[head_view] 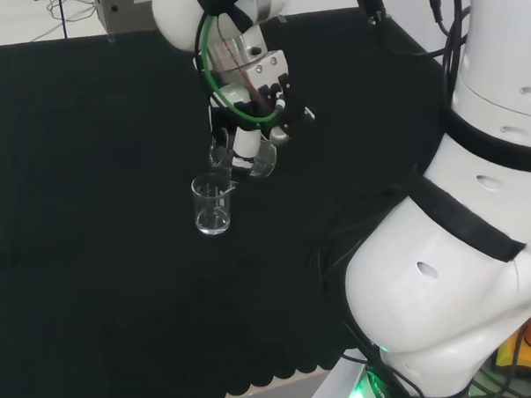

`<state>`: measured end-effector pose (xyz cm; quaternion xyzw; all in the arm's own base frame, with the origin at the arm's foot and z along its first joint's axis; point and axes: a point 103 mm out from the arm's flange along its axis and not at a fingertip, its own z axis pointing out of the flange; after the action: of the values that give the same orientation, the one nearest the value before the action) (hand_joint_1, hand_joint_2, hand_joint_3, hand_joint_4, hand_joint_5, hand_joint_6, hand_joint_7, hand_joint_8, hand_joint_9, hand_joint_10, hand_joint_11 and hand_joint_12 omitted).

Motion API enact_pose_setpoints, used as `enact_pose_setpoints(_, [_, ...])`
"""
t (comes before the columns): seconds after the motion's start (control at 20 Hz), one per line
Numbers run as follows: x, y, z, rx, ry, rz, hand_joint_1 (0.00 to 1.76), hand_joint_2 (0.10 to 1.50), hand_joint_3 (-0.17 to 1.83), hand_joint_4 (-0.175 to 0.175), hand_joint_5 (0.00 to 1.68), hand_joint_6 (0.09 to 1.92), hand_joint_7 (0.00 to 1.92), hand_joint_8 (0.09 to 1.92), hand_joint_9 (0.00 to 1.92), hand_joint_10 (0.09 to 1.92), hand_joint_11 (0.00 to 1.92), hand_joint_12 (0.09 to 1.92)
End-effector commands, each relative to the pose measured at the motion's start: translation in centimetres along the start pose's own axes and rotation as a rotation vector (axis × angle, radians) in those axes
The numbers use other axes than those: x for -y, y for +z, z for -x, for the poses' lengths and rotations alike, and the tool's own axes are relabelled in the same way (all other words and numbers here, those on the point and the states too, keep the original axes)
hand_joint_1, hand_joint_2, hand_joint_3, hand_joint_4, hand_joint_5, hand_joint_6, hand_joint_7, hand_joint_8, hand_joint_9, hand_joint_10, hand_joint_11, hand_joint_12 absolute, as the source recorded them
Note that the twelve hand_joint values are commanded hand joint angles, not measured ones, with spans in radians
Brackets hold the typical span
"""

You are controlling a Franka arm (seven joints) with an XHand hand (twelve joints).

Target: Pour the water from the handheld beaker into the one on the table.

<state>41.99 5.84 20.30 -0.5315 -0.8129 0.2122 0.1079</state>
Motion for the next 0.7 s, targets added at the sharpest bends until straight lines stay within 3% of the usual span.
enact_pose_setpoints(0.05, [0.2,0.4,2.6,-0.089,-0.025,0.104,1.13,0.73,0.48,0.175,1.31,0.53,1.77,0.09,1.77,0.09,1.55,0.54])
enact_pose_setpoints(0.3, [-0.2,0.5,3.8,-0.151,-0.068,0.155,1.13,0.74,0.48,0.175,1.31,0.53,1.77,0.09,1.77,0.09,1.55,0.54])
enact_pose_setpoints(0.7, [-0.9,1.1,6.0,-0.309,-0.139,0.262,1.13,0.74,0.48,0.175,1.31,0.54,1.77,0.09,1.77,0.09,1.55,0.55])
